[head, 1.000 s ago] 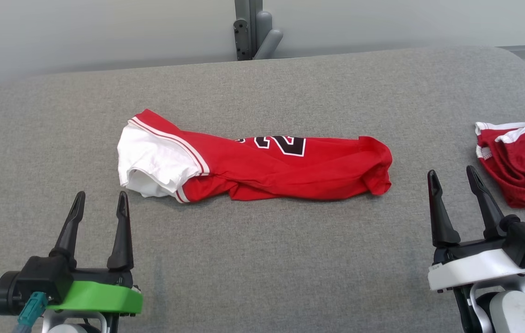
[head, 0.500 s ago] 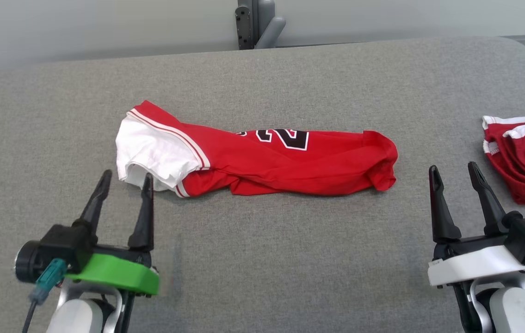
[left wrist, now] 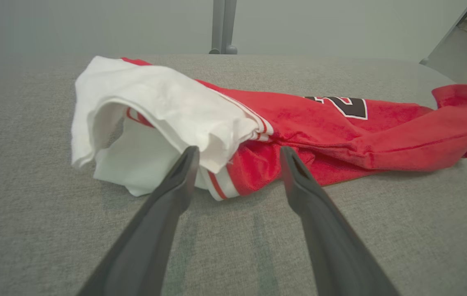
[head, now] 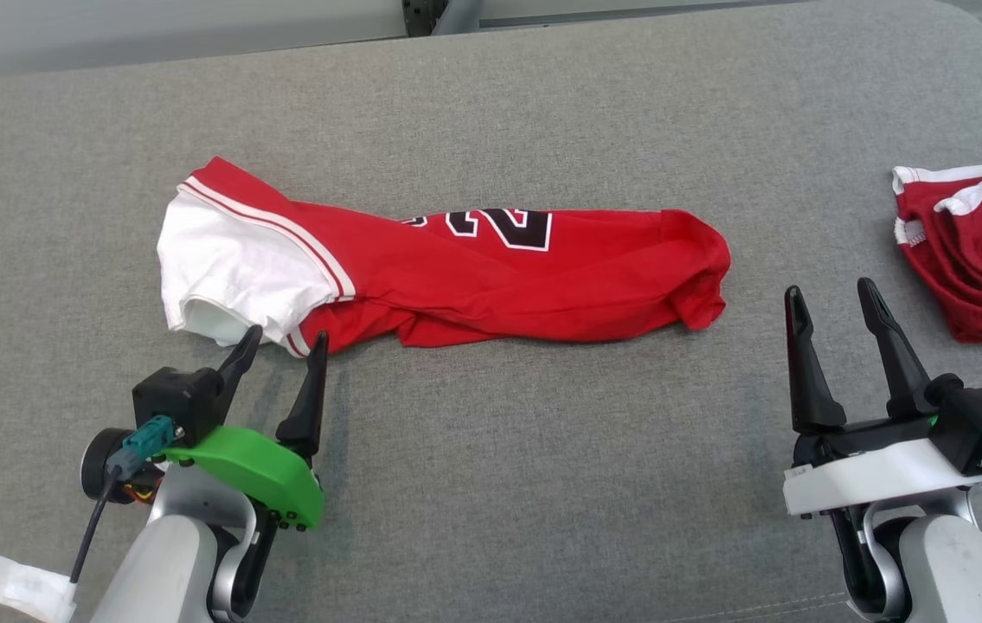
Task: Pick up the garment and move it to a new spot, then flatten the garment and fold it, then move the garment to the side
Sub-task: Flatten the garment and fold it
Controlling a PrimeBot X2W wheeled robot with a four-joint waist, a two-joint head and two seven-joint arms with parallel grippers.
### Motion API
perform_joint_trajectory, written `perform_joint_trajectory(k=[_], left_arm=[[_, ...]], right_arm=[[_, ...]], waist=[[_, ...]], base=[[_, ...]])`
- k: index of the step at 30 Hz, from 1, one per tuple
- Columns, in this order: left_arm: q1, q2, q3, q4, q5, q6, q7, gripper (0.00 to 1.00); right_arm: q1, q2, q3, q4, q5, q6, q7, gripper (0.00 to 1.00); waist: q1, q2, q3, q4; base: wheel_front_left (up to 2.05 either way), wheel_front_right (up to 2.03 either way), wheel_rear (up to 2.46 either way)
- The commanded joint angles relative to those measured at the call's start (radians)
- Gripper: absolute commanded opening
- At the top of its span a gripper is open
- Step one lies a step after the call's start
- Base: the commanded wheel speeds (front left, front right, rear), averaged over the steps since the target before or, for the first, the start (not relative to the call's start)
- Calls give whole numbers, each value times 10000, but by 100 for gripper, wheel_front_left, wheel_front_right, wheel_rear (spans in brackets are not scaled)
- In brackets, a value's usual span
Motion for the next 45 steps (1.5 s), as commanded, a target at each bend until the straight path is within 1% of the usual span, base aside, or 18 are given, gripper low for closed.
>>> perform_joint_trajectory(k=[1,6,7,8,9,15,23,26,32,33,34,35,36,40,45], left_arm=[[-198,56,49,95,-18,55,-95,100],[-543,88,105,549,-34,38,-253,100],[-633,97,119,622,10,69,-339,69],[-712,108,129,682,78,94,-429,25],[-773,110,140,761,128,133,-485,0],[-1054,147,99,1051,271,196,-786,0],[-1166,115,-62,796,374,277,-1001,0],[-1232,105,-115,671,405,301,-1029,0],[-1273,90,-219,452,440,302,-1064,0],[-1275,89,-230,429,439,306,-1093,0],[-1274,83,-240,390,433,308,-1137,0],[-1282,74,-266,363,433,299,-1133,0],[-1288,74,-269,310,433,296,-1208,0],[-1293,163,-279,-47,491,324,-1382,0],[-1385,463,-205,-1034,699,490,-1314,0]], right_arm=[[-133,6,-24,21,64,-2,-66,100],[-247,39,-32,79,113,-2,-134,100],[-285,44,-24,99,127,-2,-139,100],[-329,50,-13,108,137,-2,-152,100],[-364,56,-3,113,134,-2,-164,100],[-457,76,55,282,237,-2,-165,100],[-791,-141,685,911,628,-2,-7,100],[-1147,-241,849,1340,815,-2,-38,100],[-1992,-440,1140,2636,1176,-2,106,100],[-2131,-481,1210,2843,1260,-2,103,95],[-2245,-553,1305,3034,1316,-2,119,43],[-2342,-621,1401,3178,1409,-2,113,13],[-2428,-653,1529,3270,1495,-2,88,0],[-2582,-980,1761,3150,1740,-2,-97,0],[-2687,-1394,1761,2134,1785,-2,-265,0]], waist=[[0,0,165,-124],[0,0,352,-170],[0,0,381,-174],[0,0,408,-179],[0,0,437,-184],[0,0,542,-182],[0,0,640,19],[0,0,713,145],[0,0,837,353],[0,0,848,380],[0,0,861,408],[0,0,874,448],[0,0,881,477],[0,0,881,535],[0,0,832,479]], base=[[0,0,0],[0,0,0],[0,0,0],[0,0,0],[0,0,0],[0,0,0],[0,0,0],[0,0,0],[0,0,0],[0,0,0],[0,0,0],[0,0,0],[0,0,0],[0,0,0],[0,0,0]])
